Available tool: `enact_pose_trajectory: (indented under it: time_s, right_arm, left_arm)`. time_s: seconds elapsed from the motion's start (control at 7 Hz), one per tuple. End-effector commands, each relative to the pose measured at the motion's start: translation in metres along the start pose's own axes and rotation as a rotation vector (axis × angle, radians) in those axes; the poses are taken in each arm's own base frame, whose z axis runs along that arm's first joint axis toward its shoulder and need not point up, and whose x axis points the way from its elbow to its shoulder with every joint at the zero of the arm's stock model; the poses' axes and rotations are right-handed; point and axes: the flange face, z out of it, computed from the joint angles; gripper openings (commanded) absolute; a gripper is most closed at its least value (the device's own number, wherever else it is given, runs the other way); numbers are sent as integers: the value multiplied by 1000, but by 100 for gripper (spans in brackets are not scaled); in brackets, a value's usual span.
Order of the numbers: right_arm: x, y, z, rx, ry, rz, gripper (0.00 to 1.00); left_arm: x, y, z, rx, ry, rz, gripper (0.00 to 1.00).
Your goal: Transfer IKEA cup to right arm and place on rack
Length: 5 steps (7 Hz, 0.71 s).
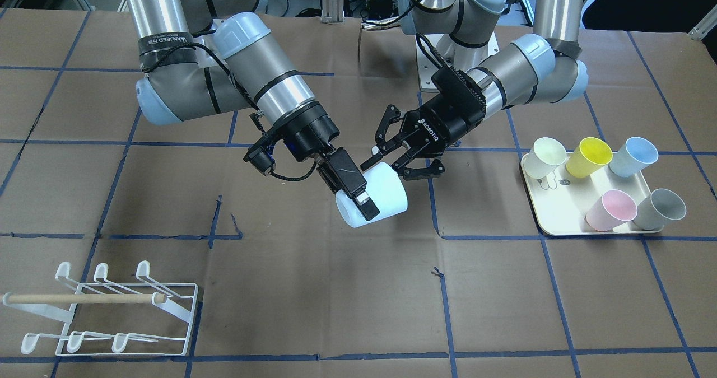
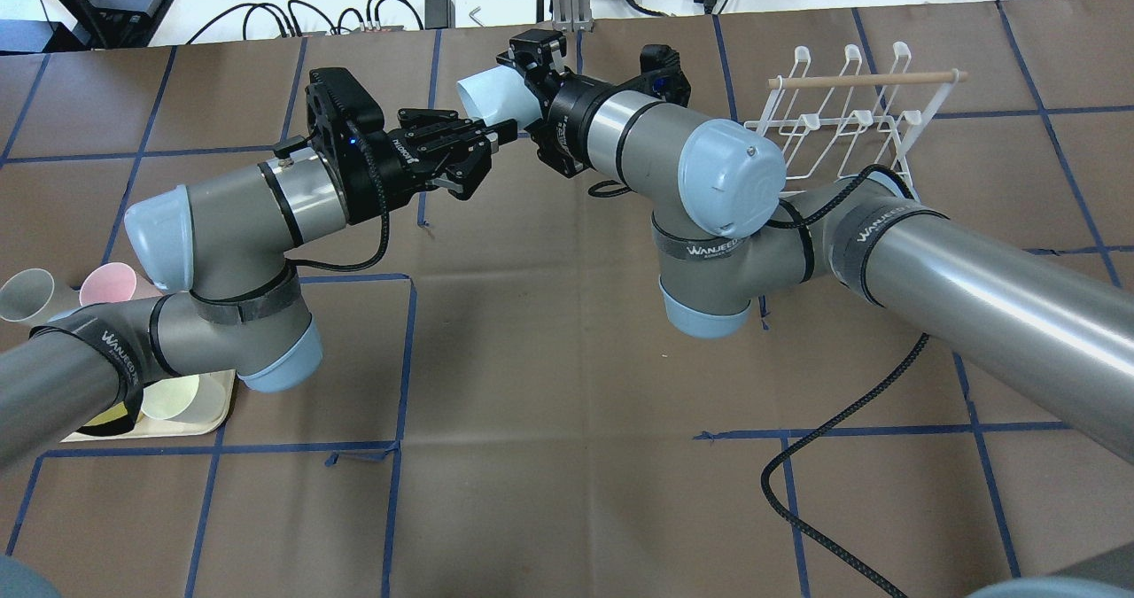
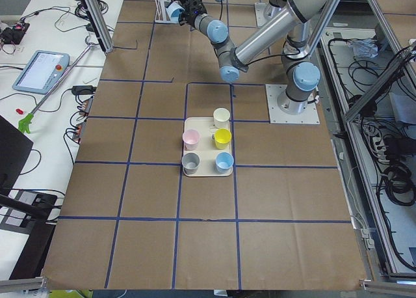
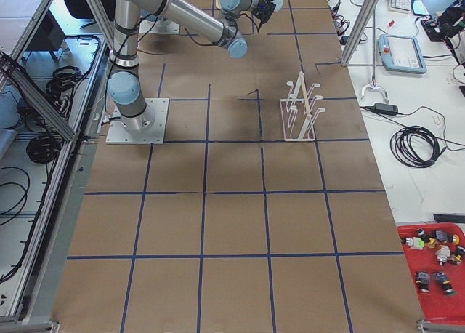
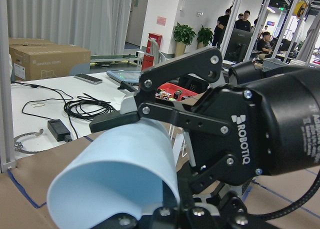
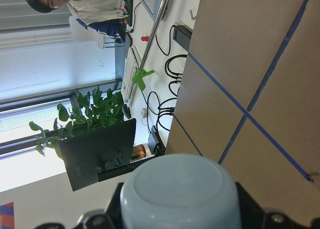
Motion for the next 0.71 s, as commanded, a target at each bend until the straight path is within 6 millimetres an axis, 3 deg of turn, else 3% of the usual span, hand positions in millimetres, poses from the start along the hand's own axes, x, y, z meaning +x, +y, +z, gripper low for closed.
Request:
enact_pose_trajectory:
  time_s: [0.0,0.29,0.43,0.57]
  right_arm:
    - [-1,0,-1,0,-1,-2,42]
    - [-2,0,-1,0,-4,-5,41]
    - [-3,0,-1,0,-5,-16,32]
    - [-2,-3,1,6,-5,-17,30]
  left_arm:
    - [1,-1,-1,3,-1,-25,98]
    - [2,-3,-3,6,-3,-22,99]
    - [-5,-5,-8,10,-22,-27,99]
    - [-17,-3,-15,5,-76,-39,99]
